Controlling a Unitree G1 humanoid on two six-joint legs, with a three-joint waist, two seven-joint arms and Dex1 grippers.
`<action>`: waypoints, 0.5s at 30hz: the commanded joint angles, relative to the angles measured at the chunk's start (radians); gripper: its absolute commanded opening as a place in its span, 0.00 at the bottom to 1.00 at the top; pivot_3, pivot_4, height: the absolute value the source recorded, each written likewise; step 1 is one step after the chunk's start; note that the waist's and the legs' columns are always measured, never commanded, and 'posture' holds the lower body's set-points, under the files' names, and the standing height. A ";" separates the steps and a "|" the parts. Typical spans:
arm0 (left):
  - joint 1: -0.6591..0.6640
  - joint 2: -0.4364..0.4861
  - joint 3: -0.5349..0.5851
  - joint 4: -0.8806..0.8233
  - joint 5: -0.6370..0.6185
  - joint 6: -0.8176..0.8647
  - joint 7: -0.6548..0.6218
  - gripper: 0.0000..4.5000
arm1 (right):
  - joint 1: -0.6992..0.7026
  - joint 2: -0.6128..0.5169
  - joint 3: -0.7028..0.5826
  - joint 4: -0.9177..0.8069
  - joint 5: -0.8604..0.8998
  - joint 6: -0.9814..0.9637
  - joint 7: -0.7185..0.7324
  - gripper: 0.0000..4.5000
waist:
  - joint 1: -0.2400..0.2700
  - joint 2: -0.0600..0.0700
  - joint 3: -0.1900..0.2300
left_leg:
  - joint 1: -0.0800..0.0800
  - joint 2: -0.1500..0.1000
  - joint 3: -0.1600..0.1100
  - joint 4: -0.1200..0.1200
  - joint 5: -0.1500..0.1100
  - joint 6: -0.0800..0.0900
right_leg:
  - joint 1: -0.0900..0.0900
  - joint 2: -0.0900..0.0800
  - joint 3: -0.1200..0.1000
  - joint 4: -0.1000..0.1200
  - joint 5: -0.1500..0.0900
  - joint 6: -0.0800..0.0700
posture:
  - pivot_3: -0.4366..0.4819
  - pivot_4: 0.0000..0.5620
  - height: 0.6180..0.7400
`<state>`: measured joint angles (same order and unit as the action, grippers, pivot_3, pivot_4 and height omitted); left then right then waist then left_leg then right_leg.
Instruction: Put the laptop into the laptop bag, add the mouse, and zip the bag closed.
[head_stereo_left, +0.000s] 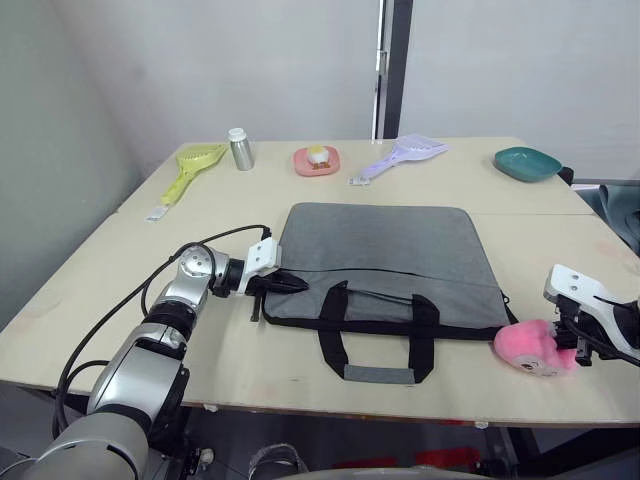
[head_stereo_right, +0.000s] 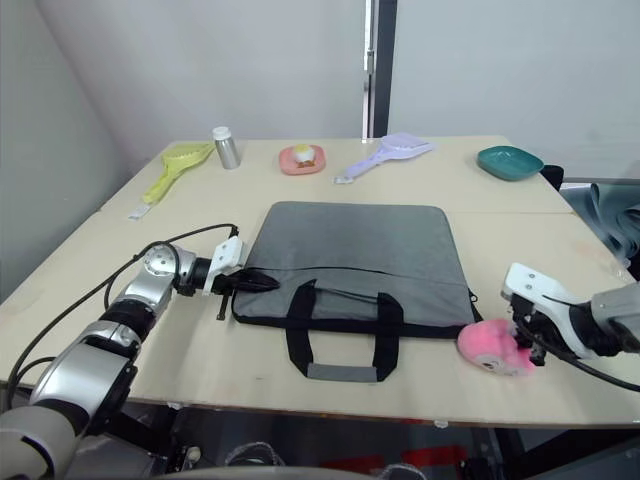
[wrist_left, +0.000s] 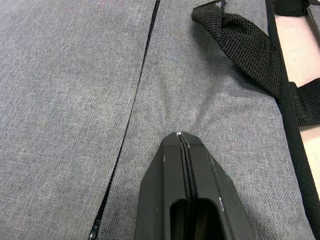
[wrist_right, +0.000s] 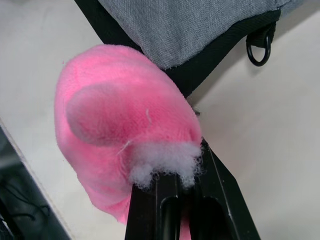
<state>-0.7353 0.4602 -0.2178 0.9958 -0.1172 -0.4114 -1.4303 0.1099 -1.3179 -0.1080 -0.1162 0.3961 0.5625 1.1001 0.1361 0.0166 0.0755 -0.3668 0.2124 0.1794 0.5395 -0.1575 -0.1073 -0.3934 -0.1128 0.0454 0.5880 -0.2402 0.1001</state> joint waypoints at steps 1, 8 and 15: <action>0.111 0.037 -0.151 0.172 0.216 0.069 0.007 0.00 | -0.006 -0.062 -0.015 0.132 -0.124 -0.020 -0.025 0.01 | 0.003 0.000 0.000 | 0.000 0.000 0.000 0.000 0.000 0.000 | 0.000 0.000 0.001 0.000 0.000 0.000 | 0.48 0.27 1.00; 0.110 0.019 -0.151 0.187 0.220 0.062 0.029 0.00 | -0.045 0.007 -0.059 0.031 0.002 0.001 0.037 0.01 | 0.007 0.000 -0.001 | 0.000 0.000 0.000 -0.001 0.000 0.001 | -0.001 0.001 0.002 0.000 -0.002 0.003 | 0.48 0.27 1.00; 0.109 0.013 -0.144 0.215 0.225 0.040 0.066 0.00 | -0.027 0.078 -0.167 -0.029 0.145 0.147 0.076 0.17 | 0.002 0.000 -0.001 | 0.000 0.000 0.000 -0.007 0.000 0.001 | -0.004 0.002 0.003 0.000 -0.003 0.005 | 0.48 0.27 1.00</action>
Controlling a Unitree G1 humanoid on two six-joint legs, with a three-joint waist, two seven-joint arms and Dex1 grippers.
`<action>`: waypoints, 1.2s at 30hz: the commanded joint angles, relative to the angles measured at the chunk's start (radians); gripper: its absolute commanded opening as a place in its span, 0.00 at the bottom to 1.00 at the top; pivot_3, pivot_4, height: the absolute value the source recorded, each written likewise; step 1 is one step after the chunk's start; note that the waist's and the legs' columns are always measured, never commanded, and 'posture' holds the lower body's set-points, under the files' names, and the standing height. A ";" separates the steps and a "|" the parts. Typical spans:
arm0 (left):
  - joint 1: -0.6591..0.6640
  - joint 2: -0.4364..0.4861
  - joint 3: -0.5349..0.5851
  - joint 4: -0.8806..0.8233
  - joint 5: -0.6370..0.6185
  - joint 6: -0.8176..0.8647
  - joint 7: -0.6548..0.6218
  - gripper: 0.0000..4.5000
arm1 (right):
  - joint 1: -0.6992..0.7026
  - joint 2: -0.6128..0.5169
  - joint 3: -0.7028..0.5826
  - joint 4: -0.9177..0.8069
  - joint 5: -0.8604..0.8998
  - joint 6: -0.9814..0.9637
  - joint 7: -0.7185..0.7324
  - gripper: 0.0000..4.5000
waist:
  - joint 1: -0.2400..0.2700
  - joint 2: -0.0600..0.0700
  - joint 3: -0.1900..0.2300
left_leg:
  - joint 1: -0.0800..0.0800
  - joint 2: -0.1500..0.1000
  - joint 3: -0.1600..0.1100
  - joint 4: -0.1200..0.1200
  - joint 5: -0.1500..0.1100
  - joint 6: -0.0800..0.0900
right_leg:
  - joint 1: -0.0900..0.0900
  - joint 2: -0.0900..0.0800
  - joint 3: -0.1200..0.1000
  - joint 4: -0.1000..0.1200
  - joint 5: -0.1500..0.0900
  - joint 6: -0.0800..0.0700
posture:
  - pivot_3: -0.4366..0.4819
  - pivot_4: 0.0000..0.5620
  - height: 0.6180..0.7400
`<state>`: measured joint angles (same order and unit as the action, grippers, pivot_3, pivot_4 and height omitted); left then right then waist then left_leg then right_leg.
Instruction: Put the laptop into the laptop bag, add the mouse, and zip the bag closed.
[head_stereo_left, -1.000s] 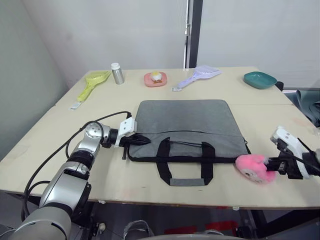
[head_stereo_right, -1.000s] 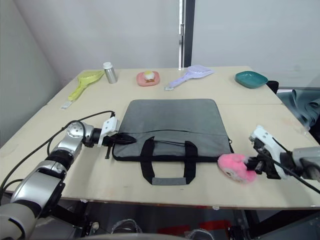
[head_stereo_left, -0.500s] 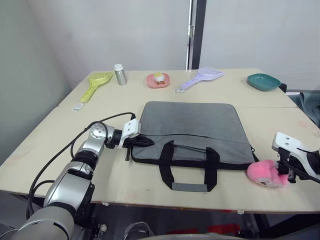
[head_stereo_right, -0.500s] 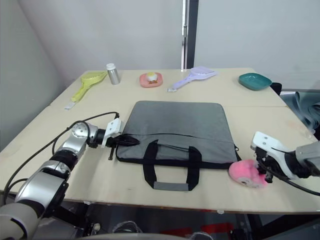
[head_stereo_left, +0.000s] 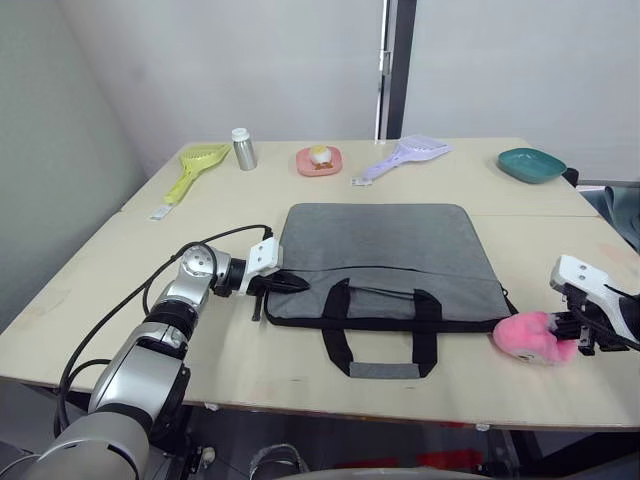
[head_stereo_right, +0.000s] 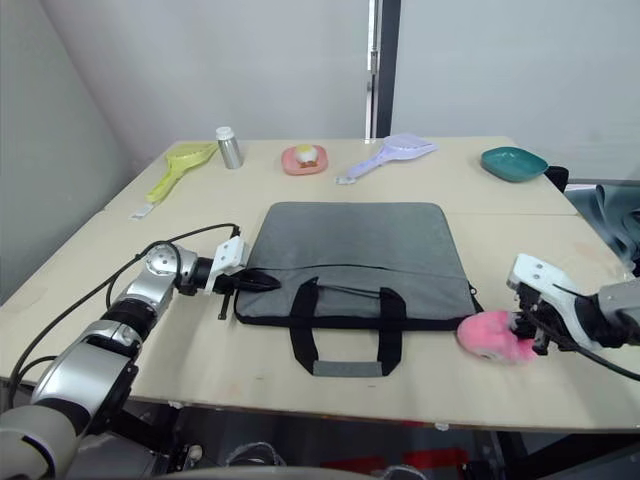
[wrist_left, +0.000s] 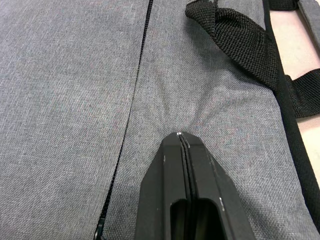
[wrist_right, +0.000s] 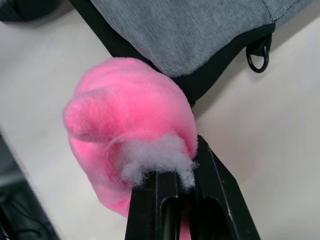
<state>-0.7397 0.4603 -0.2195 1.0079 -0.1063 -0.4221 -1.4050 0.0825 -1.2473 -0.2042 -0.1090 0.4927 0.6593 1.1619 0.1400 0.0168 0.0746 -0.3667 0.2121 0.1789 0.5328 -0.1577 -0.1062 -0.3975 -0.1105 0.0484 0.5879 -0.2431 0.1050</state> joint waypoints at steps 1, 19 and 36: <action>0.111 0.014 -0.141 0.206 0.213 0.045 0.043 0.00 | 0.010 0.006 -0.076 -0.046 0.051 0.062 0.022 0.23 | -0.004 0.000 0.000 | 0.000 0.000 0.000 -0.001 0.000 0.000 | -0.001 0.000 0.000 0.000 0.000 0.000 | 0.48 0.27 1.00; 0.104 0.196 0.057 -0.348 -0.207 0.521 -0.209 0.00 | -0.273 -0.006 -0.247 0.083 0.215 0.243 0.066 1.00 | -0.060 -0.012 0.025 | -0.019 0.002 0.000 0.012 0.003 0.004 | -0.031 0.002 -0.009 -0.007 0.039 -0.025 | 0.48 0.27 1.00; 0.301 0.575 0.333 -0.837 -0.442 1.123 -0.074 0.06 | -0.319 0.094 -0.040 0.100 0.141 0.230 0.027 1.00 | -0.017 -0.019 0.045 | -0.046 0.037 -0.008 0.036 -0.013 -0.018 | -0.054 0.032 -0.026 0.010 0.038 -0.037 | 0.48 0.27 1.00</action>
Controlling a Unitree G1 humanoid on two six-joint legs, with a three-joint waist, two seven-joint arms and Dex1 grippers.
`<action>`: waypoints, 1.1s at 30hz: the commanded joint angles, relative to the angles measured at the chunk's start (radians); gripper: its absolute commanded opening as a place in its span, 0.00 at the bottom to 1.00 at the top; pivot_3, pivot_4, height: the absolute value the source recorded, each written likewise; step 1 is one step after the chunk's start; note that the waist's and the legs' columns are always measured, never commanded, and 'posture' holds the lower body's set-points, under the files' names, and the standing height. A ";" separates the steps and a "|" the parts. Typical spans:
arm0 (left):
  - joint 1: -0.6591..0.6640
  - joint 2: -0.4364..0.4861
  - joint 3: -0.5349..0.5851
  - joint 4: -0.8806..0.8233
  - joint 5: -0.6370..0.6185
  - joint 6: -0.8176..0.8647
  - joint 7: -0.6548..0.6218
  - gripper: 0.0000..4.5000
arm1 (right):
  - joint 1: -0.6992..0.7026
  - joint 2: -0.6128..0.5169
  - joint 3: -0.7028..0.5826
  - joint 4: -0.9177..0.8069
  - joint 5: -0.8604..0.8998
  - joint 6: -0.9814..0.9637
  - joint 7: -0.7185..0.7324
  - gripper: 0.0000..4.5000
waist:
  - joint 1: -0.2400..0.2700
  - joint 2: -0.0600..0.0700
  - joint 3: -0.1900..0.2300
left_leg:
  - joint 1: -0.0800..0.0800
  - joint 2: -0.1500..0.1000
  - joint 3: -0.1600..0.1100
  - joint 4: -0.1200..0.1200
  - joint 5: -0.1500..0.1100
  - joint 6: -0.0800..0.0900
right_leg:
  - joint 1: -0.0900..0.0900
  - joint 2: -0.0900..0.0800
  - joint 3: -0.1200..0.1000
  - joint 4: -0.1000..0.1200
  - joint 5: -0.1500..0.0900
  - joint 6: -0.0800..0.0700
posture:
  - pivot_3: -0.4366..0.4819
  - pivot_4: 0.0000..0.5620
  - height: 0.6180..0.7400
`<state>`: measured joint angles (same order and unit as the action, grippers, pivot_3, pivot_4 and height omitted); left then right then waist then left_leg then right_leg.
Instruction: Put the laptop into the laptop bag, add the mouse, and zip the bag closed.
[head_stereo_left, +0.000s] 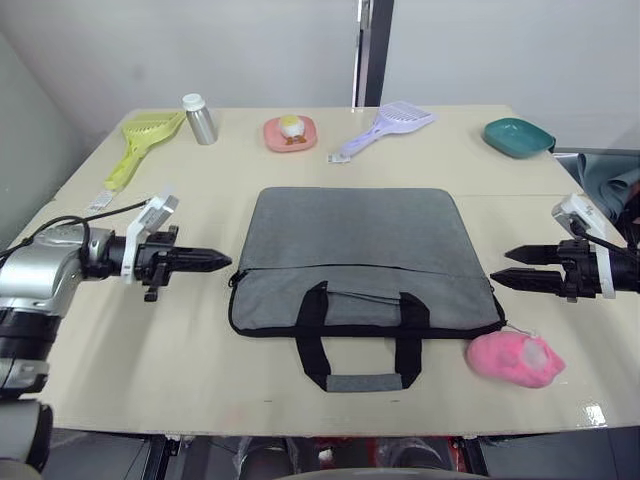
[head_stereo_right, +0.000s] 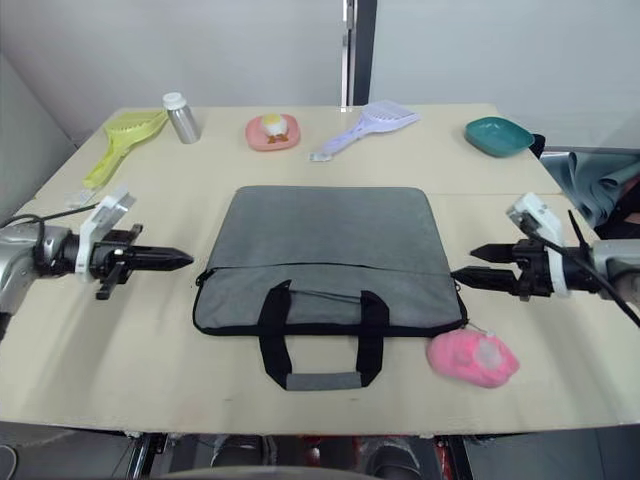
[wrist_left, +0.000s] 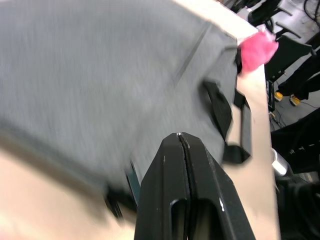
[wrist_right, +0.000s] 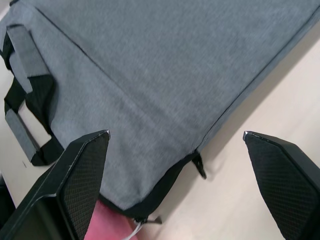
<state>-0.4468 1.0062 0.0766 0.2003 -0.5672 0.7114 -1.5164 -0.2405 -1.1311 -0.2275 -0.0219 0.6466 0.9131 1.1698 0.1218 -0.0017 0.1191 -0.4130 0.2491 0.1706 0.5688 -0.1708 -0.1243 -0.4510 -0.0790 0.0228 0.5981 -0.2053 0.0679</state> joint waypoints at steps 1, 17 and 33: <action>0.019 0.029 0.040 -0.030 0.025 -0.024 0.046 0.12 | 0.007 -0.026 -0.021 0.017 -0.015 -0.025 0.024 1.00 | 0.001 0.000 0.001 | 0.001 0.000 0.000 0.005 0.000 0.001 | 0.000 -0.001 0.001 0.003 0.000 -0.001 | 0.48 0.27 1.00; 0.050 -0.085 0.010 0.090 -0.039 0.310 0.202 0.81 | 0.088 -0.043 -0.045 0.002 -0.027 -0.029 0.026 1.00 | -0.023 -0.001 0.016 | 0.028 -0.001 0.003 0.016 0.004 0.010 | 0.018 -0.003 0.009 0.028 -0.005 -0.010 | 0.48 0.27 1.00; 0.000 -0.225 0.011 0.141 -0.053 0.331 0.262 0.23 | -0.036 0.017 0.067 0.100 -0.081 -0.048 0.026 1.00 | -0.015 -0.001 0.016 | 0.026 -0.002 0.002 0.021 0.005 0.012 | 0.018 -0.005 0.009 0.032 -0.005 -0.011 | 0.48 0.27 1.00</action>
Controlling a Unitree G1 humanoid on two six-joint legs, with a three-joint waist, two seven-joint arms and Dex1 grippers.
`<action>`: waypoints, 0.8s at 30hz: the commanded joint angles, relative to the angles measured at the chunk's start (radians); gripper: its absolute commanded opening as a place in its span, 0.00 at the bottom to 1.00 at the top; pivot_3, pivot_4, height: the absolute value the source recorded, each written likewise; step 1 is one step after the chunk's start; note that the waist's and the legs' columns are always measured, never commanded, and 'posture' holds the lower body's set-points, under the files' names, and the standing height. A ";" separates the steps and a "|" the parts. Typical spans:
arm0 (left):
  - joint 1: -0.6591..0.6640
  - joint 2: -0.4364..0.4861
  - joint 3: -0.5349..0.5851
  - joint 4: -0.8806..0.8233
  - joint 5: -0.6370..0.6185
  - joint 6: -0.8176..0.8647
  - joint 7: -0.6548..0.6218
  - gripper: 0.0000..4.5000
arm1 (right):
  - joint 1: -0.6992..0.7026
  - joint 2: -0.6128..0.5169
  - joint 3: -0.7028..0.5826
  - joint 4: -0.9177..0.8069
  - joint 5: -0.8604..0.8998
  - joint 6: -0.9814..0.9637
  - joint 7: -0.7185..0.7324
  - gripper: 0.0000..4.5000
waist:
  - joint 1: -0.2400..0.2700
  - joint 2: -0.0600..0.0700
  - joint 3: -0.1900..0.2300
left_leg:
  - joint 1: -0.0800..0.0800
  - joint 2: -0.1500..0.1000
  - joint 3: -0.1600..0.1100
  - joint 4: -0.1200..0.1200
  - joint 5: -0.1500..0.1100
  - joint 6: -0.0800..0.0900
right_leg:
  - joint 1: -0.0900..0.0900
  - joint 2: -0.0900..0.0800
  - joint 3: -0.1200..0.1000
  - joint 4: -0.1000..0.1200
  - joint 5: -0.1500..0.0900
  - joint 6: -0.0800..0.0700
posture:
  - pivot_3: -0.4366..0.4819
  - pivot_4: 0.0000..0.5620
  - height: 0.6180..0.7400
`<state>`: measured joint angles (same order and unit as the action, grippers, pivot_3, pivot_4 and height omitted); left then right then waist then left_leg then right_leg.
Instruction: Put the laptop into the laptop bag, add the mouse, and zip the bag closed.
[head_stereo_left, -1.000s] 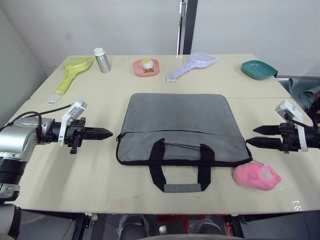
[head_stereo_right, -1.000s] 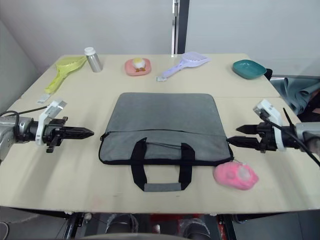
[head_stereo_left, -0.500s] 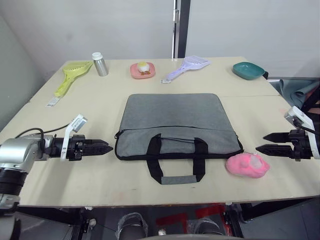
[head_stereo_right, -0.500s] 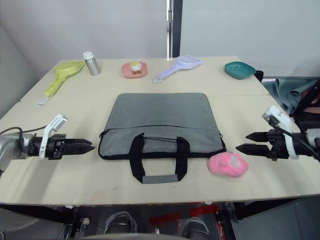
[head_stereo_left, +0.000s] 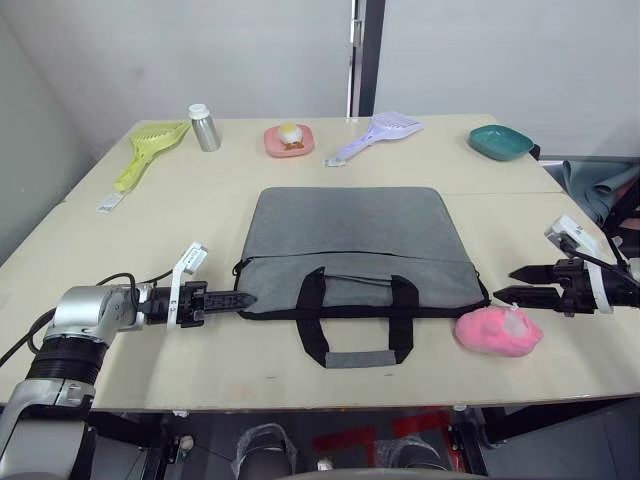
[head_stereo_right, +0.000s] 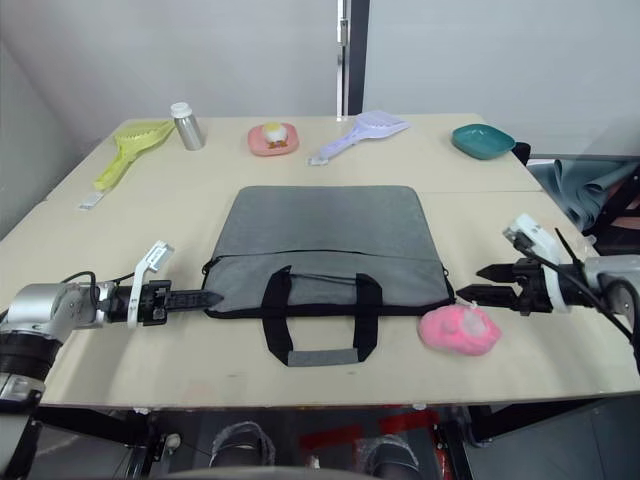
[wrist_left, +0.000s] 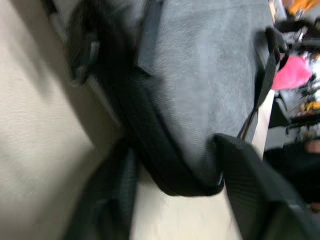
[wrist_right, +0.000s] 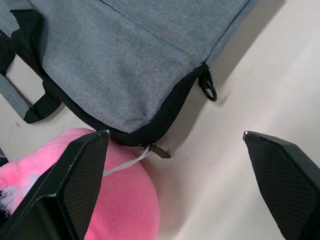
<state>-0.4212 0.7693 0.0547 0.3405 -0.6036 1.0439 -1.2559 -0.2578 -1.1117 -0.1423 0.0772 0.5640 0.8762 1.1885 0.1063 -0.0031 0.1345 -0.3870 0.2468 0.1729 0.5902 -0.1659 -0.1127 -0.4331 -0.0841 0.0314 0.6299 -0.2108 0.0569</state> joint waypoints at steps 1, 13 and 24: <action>-0.023 0.017 0.030 -0.001 -0.012 -0.003 0.000 0.16 | -0.020 -0.001 -0.021 0.000 0.004 -0.010 0.009 1.00 | 0.001 0.000 0.000 | 0.000 0.000 0.000 0.000 0.000 0.000 | 0.000 0.000 0.000 0.000 0.000 0.000 | 0.48 0.27 1.00; 0.011 0.135 0.063 0.171 0.055 -0.131 -0.044 0.00 | 0.062 0.015 -0.170 -0.301 0.187 0.071 0.009 1.00 | -0.013 0.000 0.000 | 0.001 0.002 0.000 -0.001 0.000 0.000 | 0.000 0.002 0.000 0.000 0.000 0.000 | 0.48 0.27 1.00; -0.061 0.233 0.087 0.521 0.128 -0.314 -0.121 0.00 | 0.016 0.138 -0.043 -0.328 0.199 0.080 -0.076 1.00 | -0.017 0.000 0.000 | 0.004 0.002 0.000 0.000 -0.002 -0.003 | 0.000 0.002 0.001 0.003 0.000 0.000 | 0.48 0.27 1.00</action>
<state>-0.4714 0.9739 0.1154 0.8149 -0.5035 0.7633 -1.3722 -0.2095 -0.9758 -0.1853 -0.2404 0.7484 0.9585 1.1190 0.0893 -0.0035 0.1341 -0.3835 0.2483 0.1726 0.5900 -0.1675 -0.1156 -0.4332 -0.0817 0.0329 0.6333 -0.2107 0.0568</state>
